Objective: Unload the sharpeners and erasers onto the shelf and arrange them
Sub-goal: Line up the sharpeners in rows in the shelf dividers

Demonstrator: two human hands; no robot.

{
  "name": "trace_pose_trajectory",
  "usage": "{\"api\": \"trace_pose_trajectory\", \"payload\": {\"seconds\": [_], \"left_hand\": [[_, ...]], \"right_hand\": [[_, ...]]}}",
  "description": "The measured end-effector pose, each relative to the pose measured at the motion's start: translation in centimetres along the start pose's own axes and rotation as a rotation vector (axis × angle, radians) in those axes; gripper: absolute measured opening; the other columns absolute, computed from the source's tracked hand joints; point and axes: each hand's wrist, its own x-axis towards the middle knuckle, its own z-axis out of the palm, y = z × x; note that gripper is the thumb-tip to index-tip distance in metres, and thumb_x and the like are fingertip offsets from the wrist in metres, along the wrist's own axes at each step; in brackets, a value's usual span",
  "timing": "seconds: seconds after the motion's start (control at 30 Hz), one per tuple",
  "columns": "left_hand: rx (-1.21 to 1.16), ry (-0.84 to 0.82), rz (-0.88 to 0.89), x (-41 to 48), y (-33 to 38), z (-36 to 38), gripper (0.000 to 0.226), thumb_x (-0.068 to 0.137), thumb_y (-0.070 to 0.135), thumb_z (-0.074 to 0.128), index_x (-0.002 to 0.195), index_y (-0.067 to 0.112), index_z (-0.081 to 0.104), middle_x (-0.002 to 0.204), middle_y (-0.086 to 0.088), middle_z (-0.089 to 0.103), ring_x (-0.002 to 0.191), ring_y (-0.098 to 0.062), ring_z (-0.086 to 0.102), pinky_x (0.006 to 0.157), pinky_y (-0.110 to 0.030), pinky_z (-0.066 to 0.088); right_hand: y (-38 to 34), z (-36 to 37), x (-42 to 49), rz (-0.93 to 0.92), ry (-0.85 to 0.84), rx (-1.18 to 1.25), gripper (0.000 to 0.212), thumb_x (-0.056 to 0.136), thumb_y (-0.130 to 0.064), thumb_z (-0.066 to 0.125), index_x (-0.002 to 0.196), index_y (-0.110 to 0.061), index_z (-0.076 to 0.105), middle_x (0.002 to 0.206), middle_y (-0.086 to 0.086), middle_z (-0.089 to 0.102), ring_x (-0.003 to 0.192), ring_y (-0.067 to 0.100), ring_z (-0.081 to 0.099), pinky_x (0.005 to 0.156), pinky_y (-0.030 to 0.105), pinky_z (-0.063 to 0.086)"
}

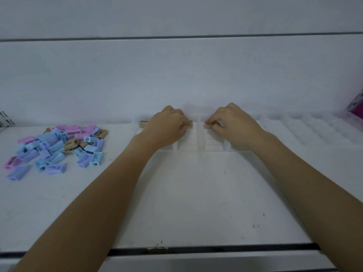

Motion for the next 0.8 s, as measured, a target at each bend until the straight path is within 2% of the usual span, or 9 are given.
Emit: {"api": "trace_pose_trajectory", "payload": {"seconds": [0.23,0.43,0.6,0.73,0.8], "left_hand": [[-0.005,-0.02,-0.002,0.0,0.0,0.1,0.035,0.096,0.017,0.039,0.125,0.021,0.057,0.126,0.002,0.054,0.116,-0.021,0.04,0.096,-0.033,0.038],[-0.005,-0.005,-0.008,0.0,0.0,0.2,0.036,0.095,0.016,0.038,0.125,0.019,0.057,0.124,0.001,0.055,0.114,-0.02,0.042,0.095,-0.036,0.04],[0.003,0.014,-0.009,0.0,0.0,0.1,0.034,0.094,0.015,0.039,0.123,0.017,0.058,0.126,0.0,0.055,0.115,-0.02,0.044,0.094,-0.037,0.04],[-0.016,0.081,-0.04,-0.1,-0.7,-0.1,0.036,0.092,0.008,0.037,0.119,0.015,0.06,0.128,0.0,0.054,0.116,-0.021,0.045,0.095,-0.037,0.04],[-0.027,0.081,-0.049,-0.2,-1.4,-0.1,0.038,0.091,0.005,0.036,0.118,0.015,0.061,0.128,0.0,0.055,0.115,-0.021,0.045,0.095,-0.037,0.04]], "right_hand": [[0.2,0.0,0.0,0.01,-0.048,-0.004,0.031,0.091,-0.012,0.045,0.114,-0.017,0.065,0.113,-0.004,0.065,0.107,0.021,0.042,0.091,0.037,0.042],[0.4,0.0,0.0,-0.016,-0.024,0.013,0.028,0.087,-0.009,0.048,0.107,-0.016,0.068,0.108,0.001,0.066,0.103,0.026,0.051,0.087,0.043,0.044],[0.4,0.0,0.0,-0.027,-0.007,0.016,0.028,0.086,-0.007,0.049,0.104,-0.013,0.07,0.106,0.003,0.067,0.1,0.026,0.053,0.085,0.043,0.045],[0.2,-0.4,-0.1,0.013,0.028,0.038,0.027,0.088,-0.007,0.047,0.104,-0.009,0.068,0.108,0.007,0.065,0.101,0.024,0.055,0.087,0.038,0.044],[0.2,-0.5,-0.2,0.007,0.028,0.028,0.027,0.088,-0.006,0.046,0.102,-0.008,0.069,0.106,0.008,0.065,0.099,0.025,0.055,0.086,0.039,0.045]]}}
